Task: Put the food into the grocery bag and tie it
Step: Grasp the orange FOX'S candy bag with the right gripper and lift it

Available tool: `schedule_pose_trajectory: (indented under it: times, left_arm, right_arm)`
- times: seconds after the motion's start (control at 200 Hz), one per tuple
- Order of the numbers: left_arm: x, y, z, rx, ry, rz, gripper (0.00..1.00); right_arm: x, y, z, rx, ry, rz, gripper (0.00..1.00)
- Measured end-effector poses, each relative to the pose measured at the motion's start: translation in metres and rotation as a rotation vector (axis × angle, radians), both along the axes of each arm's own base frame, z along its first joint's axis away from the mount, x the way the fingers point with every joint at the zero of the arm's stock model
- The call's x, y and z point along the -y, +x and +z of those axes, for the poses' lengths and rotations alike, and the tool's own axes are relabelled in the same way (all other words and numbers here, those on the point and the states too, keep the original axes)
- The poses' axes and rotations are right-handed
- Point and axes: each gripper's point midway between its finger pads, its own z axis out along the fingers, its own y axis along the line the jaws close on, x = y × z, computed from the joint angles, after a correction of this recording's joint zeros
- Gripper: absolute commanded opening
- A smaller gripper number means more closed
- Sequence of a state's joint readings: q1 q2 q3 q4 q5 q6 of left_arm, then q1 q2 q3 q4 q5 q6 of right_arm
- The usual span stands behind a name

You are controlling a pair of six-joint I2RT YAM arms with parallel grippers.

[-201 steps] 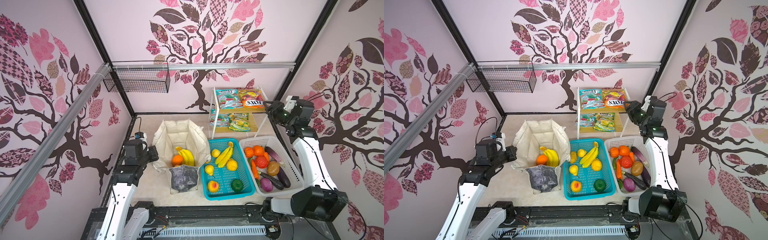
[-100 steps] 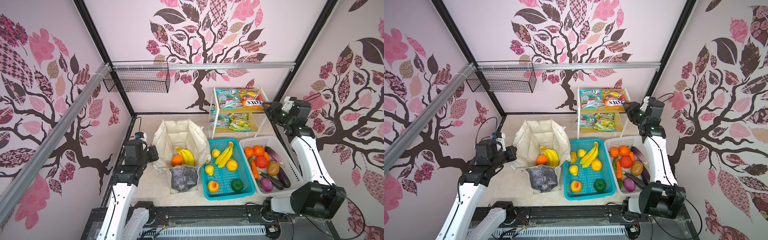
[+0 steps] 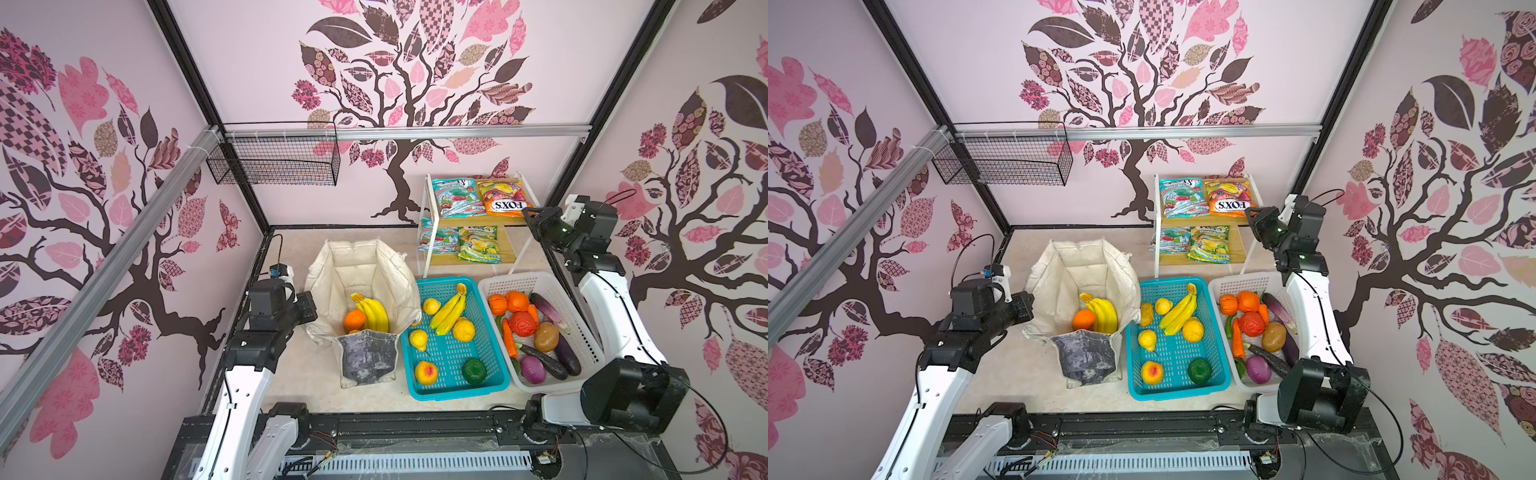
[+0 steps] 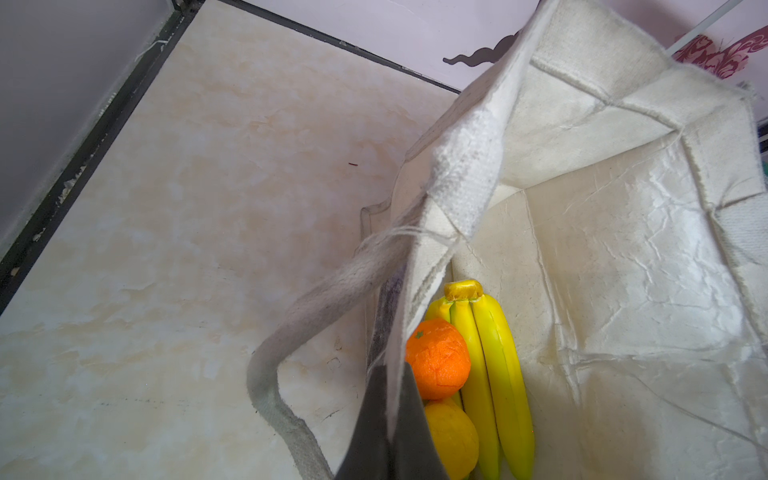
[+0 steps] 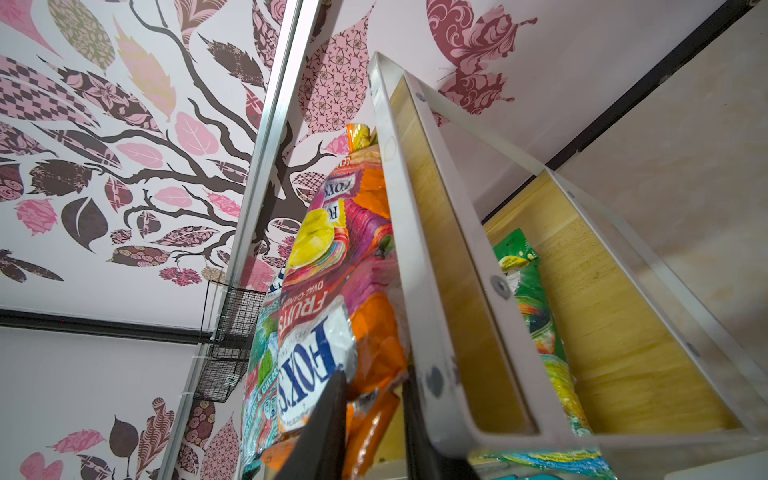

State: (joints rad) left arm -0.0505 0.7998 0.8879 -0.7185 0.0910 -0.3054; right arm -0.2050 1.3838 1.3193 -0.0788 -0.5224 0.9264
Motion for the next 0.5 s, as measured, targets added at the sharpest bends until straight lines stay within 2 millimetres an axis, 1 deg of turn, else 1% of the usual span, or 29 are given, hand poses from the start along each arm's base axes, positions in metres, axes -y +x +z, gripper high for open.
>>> schedule_pose_trajectory:
  times: [0.03,0.2,0.495]
  left_arm:
    - [0.0000,0.0000,0.0000,0.000,0.000,0.000,0.00]
    - [0.0000,0.0000,0.0000,0.000,0.000,0.000,0.00]
    - [0.0000,0.0000,0.0000,0.000,0.000,0.000,0.00]
  right_arm:
    - [-0.0003,0.0001,-0.0005,0.001,0.001,0.002,0.14]
    - [-0.0006,0.0005,0.0019,0.010,0.011,0.003,0.00]
    - [-0.0012,-0.0002,0.0045,0.015,0.016,0.004,0.00]
